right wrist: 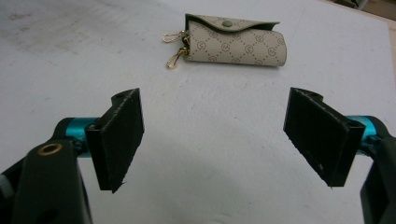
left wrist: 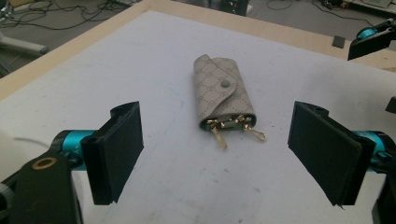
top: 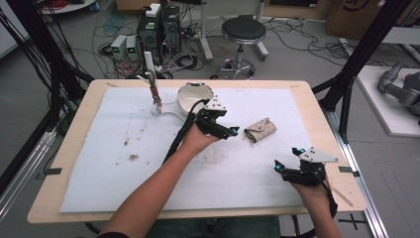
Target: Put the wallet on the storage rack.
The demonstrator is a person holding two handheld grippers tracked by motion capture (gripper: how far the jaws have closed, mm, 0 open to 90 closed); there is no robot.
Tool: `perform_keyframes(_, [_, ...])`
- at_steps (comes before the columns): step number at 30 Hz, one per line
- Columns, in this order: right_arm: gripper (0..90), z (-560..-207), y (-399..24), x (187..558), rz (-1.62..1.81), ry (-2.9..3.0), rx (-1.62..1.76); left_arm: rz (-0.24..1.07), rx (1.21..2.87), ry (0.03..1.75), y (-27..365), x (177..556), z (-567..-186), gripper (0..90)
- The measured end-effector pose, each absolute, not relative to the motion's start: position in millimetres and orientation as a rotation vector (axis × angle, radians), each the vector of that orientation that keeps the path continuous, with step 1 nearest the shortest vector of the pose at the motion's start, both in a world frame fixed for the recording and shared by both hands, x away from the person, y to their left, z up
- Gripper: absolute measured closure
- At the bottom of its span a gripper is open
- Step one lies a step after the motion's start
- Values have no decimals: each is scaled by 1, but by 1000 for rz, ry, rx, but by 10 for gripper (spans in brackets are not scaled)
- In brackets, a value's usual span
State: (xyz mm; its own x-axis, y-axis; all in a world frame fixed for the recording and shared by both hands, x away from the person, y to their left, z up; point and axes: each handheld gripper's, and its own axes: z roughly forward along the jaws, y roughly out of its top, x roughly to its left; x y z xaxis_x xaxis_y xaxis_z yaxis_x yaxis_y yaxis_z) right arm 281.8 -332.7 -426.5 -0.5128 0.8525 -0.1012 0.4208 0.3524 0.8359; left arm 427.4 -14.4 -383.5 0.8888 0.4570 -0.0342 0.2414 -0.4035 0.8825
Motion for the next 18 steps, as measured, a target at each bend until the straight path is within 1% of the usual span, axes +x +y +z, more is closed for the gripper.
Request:
perform_keyframes(12, [206, -428, -333, 283, 1059, 2092, 1106, 210, 2092, 439, -69, 445, -387, 180])
perform_keyframes(18, [206, -429, -334, 283, 1063, 2097, 1105, 194, 2118, 460, -92, 455, -399, 180])
